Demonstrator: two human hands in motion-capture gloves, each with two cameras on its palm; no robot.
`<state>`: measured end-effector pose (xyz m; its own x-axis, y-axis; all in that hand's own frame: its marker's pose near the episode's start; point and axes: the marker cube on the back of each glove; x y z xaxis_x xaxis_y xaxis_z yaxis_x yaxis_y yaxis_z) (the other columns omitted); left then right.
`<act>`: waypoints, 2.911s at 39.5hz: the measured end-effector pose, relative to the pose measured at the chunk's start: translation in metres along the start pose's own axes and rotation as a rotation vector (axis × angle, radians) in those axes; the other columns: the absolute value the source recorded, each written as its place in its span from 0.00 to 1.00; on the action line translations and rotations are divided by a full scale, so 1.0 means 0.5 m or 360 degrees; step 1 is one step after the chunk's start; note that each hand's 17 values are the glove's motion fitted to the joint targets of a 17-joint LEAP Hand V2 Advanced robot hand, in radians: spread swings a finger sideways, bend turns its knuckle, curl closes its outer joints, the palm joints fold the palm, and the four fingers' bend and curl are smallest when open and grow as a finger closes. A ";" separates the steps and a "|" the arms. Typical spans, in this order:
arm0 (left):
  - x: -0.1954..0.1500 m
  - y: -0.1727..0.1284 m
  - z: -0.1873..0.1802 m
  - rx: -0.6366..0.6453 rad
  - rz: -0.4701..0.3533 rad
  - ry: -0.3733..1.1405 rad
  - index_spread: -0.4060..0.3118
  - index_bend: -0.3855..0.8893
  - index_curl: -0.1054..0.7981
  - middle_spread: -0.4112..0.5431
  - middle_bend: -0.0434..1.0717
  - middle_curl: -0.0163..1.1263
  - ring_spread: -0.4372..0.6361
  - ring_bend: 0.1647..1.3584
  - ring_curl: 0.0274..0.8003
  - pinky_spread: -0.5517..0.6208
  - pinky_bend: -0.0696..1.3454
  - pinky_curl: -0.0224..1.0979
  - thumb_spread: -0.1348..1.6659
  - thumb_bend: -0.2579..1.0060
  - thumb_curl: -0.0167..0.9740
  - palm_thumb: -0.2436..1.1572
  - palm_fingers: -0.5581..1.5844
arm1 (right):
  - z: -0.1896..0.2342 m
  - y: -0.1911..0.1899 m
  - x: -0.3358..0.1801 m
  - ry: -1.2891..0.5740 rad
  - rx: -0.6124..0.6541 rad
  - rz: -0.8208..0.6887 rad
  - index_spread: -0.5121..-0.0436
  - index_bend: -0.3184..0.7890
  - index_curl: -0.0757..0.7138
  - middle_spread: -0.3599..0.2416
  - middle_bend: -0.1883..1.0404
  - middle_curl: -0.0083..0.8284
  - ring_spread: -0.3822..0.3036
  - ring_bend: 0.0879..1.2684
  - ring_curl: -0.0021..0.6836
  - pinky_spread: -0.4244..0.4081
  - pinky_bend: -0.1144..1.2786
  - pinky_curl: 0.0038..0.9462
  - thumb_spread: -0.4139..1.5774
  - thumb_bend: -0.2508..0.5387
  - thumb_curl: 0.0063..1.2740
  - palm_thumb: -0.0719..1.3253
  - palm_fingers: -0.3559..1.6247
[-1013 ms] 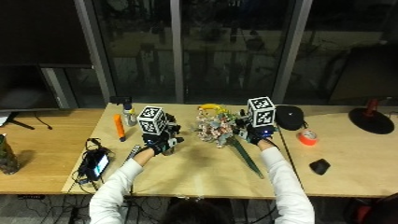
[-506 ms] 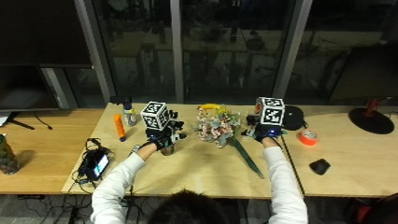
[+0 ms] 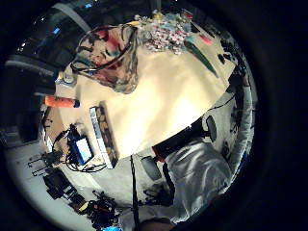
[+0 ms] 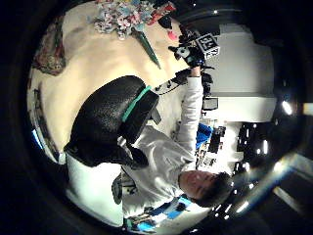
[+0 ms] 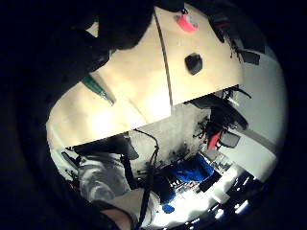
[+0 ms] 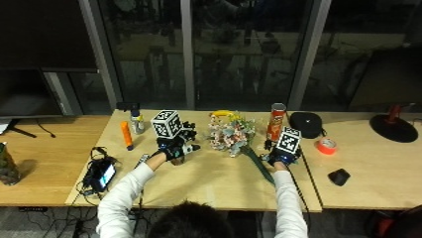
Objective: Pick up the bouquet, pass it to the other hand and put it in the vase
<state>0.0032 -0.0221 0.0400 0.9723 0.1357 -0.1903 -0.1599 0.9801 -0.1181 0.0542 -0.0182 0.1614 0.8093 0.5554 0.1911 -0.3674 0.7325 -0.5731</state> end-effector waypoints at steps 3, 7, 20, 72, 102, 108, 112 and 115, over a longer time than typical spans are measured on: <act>0.001 0.000 -0.002 0.0027 0.0012 -0.0054 0.60 0.39 0.29 0.91 0.20 0.20 0.88 0.34 0.25 0.87 0.33 0.28 0.67 0.19 0.28 0.29 0.21 | 0.024 -0.087 -0.003 -0.0012 0.0277 -0.0078 0.72 0.39 0.20 0.74 0.37 0.42 0.63 0.54 0.50 0.77 0.68 0.39 0.74 0.31 0.27 0.46 0.38; -0.001 0.000 0.002 0.0025 0.0005 -0.0096 0.58 0.39 0.30 0.91 0.21 0.20 0.89 0.33 0.25 0.87 0.32 0.28 0.67 0.19 0.29 0.30 0.22 | 0.060 -0.147 -0.003 -0.0022 0.0384 -0.0090 0.72 0.38 0.22 0.73 0.35 0.43 0.62 0.52 0.50 0.76 0.67 0.39 0.74 0.31 0.28 0.49 0.38; -0.011 0.000 0.017 -0.0002 -0.0029 -0.0106 0.54 0.39 0.30 0.89 0.21 0.23 0.89 0.32 0.25 0.87 0.31 0.29 0.68 0.19 0.29 0.30 0.22 | 0.138 -0.092 -0.019 0.0030 0.0305 0.0005 0.77 0.34 0.23 0.68 0.35 0.46 0.57 0.53 0.52 0.71 0.67 0.39 0.74 0.31 0.32 0.56 0.41; -0.029 0.030 0.020 -0.0051 -0.0065 -0.0111 0.57 0.39 0.31 0.88 0.21 0.26 0.89 0.31 0.27 0.88 0.29 0.31 0.68 0.19 0.30 0.30 0.22 | 0.194 -0.114 -0.060 0.0159 0.0258 0.0258 0.55 0.37 0.45 0.31 0.47 0.63 0.22 0.55 0.67 0.13 0.52 0.39 0.58 0.30 0.44 0.79 0.85; -0.005 -0.045 0.015 0.0387 0.0002 0.0516 0.70 0.44 0.40 0.84 0.21 0.28 0.86 0.28 0.27 0.86 0.25 0.30 0.70 0.20 0.30 0.34 0.29 | 0.024 -0.027 -0.261 -0.1380 0.1083 -0.0849 0.62 0.80 0.81 0.35 0.86 0.85 0.29 0.80 0.86 0.24 0.65 0.54 0.75 0.35 0.33 0.76 0.88; 0.055 -0.087 0.000 0.0431 0.0088 0.1051 0.73 0.42 0.41 0.83 0.22 0.28 0.83 0.31 0.28 0.84 0.24 0.30 0.69 0.21 0.32 0.41 0.31 | 0.007 0.068 -0.343 -0.1697 0.1020 -0.1178 0.63 0.77 0.83 0.36 0.88 0.85 0.30 0.83 0.86 0.25 0.66 0.56 0.73 0.34 0.36 0.78 0.87; 0.108 -0.107 -0.011 0.0392 0.0159 0.1358 0.75 0.42 0.42 0.82 0.22 0.29 0.82 0.32 0.29 0.84 0.24 0.30 0.69 0.21 0.33 0.44 0.32 | 0.007 0.120 -0.385 -0.1824 0.0964 -0.1337 0.63 0.75 0.85 0.36 0.89 0.85 0.30 0.83 0.87 0.24 0.67 0.56 0.72 0.32 0.38 0.79 0.87; 0.142 -0.118 -0.016 0.0347 0.0203 0.1456 0.75 0.42 0.42 0.81 0.22 0.29 0.81 0.32 0.29 0.83 0.24 0.31 0.68 0.20 0.34 0.47 0.32 | 0.012 0.145 -0.406 -0.1860 0.0952 -0.1394 0.63 0.75 0.86 0.36 0.89 0.85 0.30 0.83 0.87 0.24 0.67 0.56 0.71 0.31 0.39 0.80 0.86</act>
<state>0.0806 -0.0715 0.0258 0.4242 0.1678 -0.8899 -0.1302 0.9838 0.1234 -0.1394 -0.0756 0.0860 0.1765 -0.3292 0.9276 -0.3438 0.8624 0.3715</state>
